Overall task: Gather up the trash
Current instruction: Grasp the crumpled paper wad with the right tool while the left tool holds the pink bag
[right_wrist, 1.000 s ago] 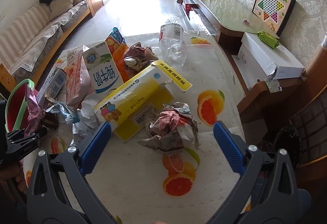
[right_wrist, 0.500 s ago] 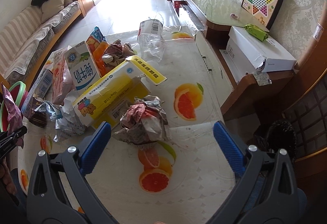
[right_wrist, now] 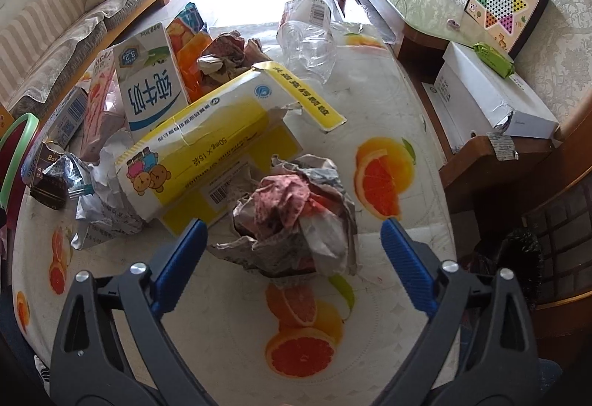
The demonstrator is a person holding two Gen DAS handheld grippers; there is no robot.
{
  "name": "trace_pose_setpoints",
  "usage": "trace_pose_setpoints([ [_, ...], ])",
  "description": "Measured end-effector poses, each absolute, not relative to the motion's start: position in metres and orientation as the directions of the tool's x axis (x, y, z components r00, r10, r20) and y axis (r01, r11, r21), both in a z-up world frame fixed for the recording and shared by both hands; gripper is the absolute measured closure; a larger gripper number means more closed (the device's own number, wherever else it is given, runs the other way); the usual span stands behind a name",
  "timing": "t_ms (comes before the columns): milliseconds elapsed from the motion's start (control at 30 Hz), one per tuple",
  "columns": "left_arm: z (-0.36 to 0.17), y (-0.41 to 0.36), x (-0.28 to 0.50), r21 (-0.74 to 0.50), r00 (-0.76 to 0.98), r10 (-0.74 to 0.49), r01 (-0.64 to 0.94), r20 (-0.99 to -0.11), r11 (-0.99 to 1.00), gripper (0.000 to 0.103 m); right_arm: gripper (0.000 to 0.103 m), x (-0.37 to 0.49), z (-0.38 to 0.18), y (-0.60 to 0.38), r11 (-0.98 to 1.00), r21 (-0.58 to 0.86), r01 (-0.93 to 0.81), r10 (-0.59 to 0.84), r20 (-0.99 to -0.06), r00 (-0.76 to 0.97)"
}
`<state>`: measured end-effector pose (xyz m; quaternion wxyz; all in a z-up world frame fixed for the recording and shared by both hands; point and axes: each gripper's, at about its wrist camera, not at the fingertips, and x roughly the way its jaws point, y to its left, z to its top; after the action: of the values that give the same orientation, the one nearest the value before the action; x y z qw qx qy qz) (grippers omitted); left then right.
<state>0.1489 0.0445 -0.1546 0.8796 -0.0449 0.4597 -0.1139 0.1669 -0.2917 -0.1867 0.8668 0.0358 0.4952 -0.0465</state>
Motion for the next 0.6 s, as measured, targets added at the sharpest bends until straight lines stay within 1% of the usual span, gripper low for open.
trace_pose_setpoints([
  [33, -0.154, 0.045, 0.149, -0.183, 0.55, -0.242, 0.16, -0.799, 0.97, 0.088, 0.025, 0.167, -0.189, -0.291, 0.993, 0.018, 0.114, -0.041, -0.867, 0.497],
  [100, -0.155, 0.046, 0.15, -0.191, 0.548, -0.249, 0.162, -0.799, 0.968, 0.088, 0.045, 0.168, -0.193, -0.292, 0.993, 0.035, 0.109, -0.022, -0.877, 0.48],
  [200, -0.155, 0.044, 0.151, -0.191, 0.543, -0.252, 0.166, -0.801, 0.967, 0.088, 0.049, 0.165, -0.192, -0.293, 0.993, 0.043, 0.108, -0.014, -0.878, 0.479],
  [300, -0.155, 0.041, 0.15, -0.197, 0.542, -0.261, 0.173, -0.799, 0.965, 0.088, 0.051, 0.159, -0.182, -0.294, 0.993, 0.044, 0.107, -0.014, -0.872, 0.49],
  [600, -0.146, 0.039, 0.149, -0.176, 0.555, -0.249, 0.182, -0.794, 0.967, 0.087, 0.052, 0.14, -0.138, -0.29, 0.993, 0.015, 0.117, -0.051, -0.838, 0.543],
])
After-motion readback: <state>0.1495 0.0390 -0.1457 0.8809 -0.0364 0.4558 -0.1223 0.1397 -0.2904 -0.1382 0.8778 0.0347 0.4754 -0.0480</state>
